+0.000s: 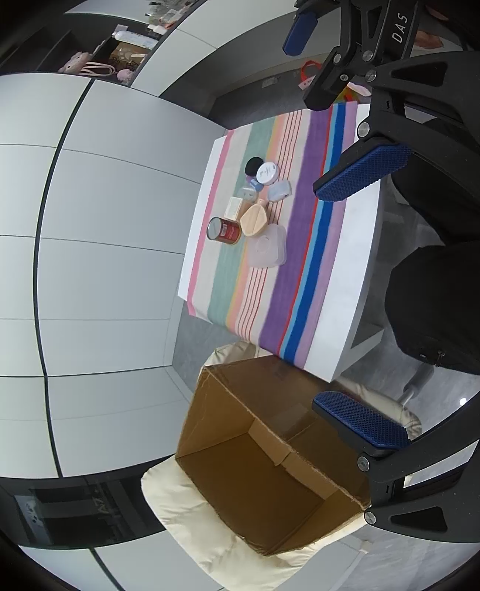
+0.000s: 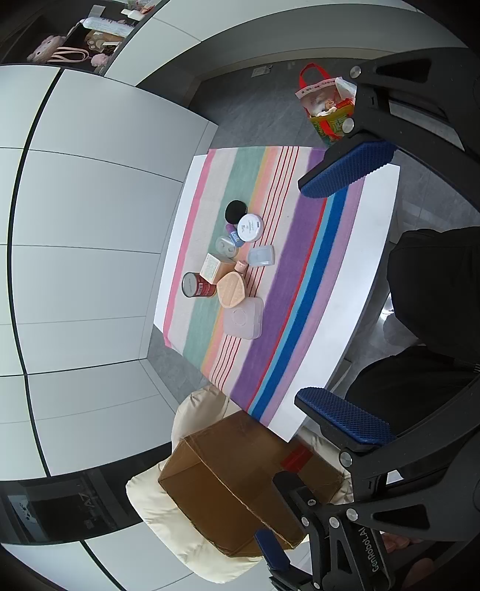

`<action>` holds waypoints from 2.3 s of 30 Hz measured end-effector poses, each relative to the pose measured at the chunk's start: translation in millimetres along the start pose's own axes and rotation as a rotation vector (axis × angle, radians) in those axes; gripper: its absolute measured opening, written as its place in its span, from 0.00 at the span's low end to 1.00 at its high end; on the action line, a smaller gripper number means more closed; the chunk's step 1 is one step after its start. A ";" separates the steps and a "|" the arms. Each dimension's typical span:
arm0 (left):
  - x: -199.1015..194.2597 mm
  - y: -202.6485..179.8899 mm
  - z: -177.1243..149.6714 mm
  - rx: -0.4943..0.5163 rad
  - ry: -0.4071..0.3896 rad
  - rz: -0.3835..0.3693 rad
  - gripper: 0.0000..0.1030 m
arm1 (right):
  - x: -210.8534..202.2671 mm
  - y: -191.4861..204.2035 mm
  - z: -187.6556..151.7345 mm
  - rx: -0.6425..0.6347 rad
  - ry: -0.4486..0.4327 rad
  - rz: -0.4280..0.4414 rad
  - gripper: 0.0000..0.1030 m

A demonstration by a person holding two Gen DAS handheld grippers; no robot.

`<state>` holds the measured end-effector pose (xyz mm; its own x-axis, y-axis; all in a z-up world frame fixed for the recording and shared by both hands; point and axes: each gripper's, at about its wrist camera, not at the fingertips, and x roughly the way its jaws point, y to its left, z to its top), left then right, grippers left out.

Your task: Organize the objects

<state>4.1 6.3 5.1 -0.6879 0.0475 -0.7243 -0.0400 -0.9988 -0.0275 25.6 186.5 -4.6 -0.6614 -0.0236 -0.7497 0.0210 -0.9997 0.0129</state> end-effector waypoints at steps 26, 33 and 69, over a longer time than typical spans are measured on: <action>-0.7 1.2 -1.4 0.003 -0.006 -0.001 1.00 | -0.5 0.2 2.1 -0.004 0.003 -0.001 1.00; -0.2 1.2 -3.3 -0.001 0.001 -0.002 1.00 | -0.5 0.5 2.1 -0.005 0.003 -0.002 1.00; 5.8 -1.2 -2.4 -0.011 0.031 0.005 1.00 | 1.3 -3.1 1.5 0.002 -0.001 -0.010 1.00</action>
<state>1.8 7.8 -0.7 -0.6654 0.0420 -0.7453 -0.0281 -0.9991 -0.0313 23.6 189.6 -4.7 -0.6619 -0.0140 -0.7495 0.0129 -0.9999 0.0073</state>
